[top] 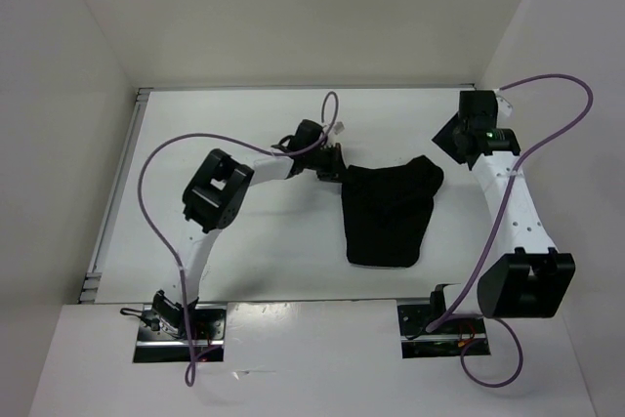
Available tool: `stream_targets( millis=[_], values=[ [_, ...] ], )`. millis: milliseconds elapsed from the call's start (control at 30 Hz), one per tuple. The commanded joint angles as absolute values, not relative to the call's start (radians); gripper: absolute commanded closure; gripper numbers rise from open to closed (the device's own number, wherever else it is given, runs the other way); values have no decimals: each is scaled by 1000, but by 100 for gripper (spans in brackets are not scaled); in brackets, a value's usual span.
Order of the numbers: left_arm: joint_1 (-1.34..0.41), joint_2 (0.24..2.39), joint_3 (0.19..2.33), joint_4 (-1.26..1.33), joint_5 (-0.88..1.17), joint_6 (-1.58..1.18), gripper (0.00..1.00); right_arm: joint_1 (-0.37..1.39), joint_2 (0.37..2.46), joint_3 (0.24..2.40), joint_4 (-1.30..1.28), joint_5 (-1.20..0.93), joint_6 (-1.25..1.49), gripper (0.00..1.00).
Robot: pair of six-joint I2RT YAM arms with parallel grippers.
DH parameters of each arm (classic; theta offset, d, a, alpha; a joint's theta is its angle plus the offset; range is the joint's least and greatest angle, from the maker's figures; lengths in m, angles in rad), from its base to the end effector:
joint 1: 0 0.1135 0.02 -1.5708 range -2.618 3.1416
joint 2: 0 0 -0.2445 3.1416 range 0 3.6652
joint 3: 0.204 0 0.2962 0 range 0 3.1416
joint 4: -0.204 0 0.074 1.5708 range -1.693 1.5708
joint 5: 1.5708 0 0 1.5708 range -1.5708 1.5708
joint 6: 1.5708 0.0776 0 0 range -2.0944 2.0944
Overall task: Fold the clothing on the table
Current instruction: Move the skirt to the center of the board
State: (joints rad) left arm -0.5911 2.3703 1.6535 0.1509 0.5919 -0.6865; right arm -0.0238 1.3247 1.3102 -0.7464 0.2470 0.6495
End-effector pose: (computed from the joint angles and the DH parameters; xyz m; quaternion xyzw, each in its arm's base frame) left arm 0.4494 -0.3537 0.0644 0.1003 0.8440 -0.4799 0.2174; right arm 0.3589 -0.0275 0.3035 0.3471 0.8449 0.0126 0.4068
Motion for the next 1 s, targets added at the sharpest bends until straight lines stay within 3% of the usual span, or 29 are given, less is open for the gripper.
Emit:
stream_targets(
  millis=[0, 267, 467, 700, 967],
  values=[
    [-512, 2157, 1536, 36, 516, -617, 100, -21, 1351, 1253, -707, 121, 637, 53],
    [-480, 1993, 1263, -12, 482, -606, 100, 18, 1537, 1209, -615, -202, 571, 54],
    [-462, 1970, 1239, -72, 419, -597, 100, 113, 1758, 1314, -597, -150, 514, 56],
    [-417, 1950, 1230, -123, 403, -577, 100, 133, 1868, 1512, -577, 18, 394, 56],
    [-380, 1940, 1220, -144, 403, -568, 100, 195, 1989, 1644, -584, -61, 308, 56]
  ],
)
